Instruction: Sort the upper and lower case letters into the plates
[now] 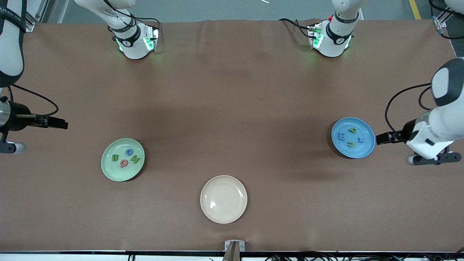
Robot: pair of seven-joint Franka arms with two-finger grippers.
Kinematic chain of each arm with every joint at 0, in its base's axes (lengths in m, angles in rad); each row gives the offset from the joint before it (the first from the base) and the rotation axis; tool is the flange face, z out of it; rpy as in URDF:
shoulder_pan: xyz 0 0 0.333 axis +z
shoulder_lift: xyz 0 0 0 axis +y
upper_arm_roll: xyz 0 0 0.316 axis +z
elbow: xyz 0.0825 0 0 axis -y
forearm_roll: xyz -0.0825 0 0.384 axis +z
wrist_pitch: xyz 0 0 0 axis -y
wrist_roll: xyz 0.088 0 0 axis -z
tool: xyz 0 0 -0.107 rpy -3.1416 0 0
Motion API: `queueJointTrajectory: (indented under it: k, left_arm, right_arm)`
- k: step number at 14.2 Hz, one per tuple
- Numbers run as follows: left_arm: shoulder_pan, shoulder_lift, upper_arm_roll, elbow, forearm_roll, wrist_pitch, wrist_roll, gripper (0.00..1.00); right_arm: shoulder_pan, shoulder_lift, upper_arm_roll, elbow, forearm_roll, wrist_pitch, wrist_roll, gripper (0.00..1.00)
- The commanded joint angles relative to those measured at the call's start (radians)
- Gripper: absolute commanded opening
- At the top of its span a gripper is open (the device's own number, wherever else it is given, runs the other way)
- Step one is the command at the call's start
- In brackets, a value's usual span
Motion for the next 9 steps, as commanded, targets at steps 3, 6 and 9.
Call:
queueJointTrajectory:
  k: [3,6,9]
  left_arm:
    - [-0.349,-0.09,0.388,-0.014,-0.119,-0.016,0.057,0.99]
    - [-0.462,-0.126,0.536,-0.025,-0.205,-0.016,0.125,0.99]
    - [-0.517,-0.156,0.601,-0.032,-0.208,-0.017,0.128,0.99]
  right_arm:
    - [0.006,-0.082,0.013,-0.065,0.003,0.014,-0.012,1.0]
    - [0.003,-0.183,0.013,-0.223,0.006,0.118,-0.014,1.0]
    - [0.006,-0.254,0.013,-0.3,0.006,0.155,-0.014,1.0]
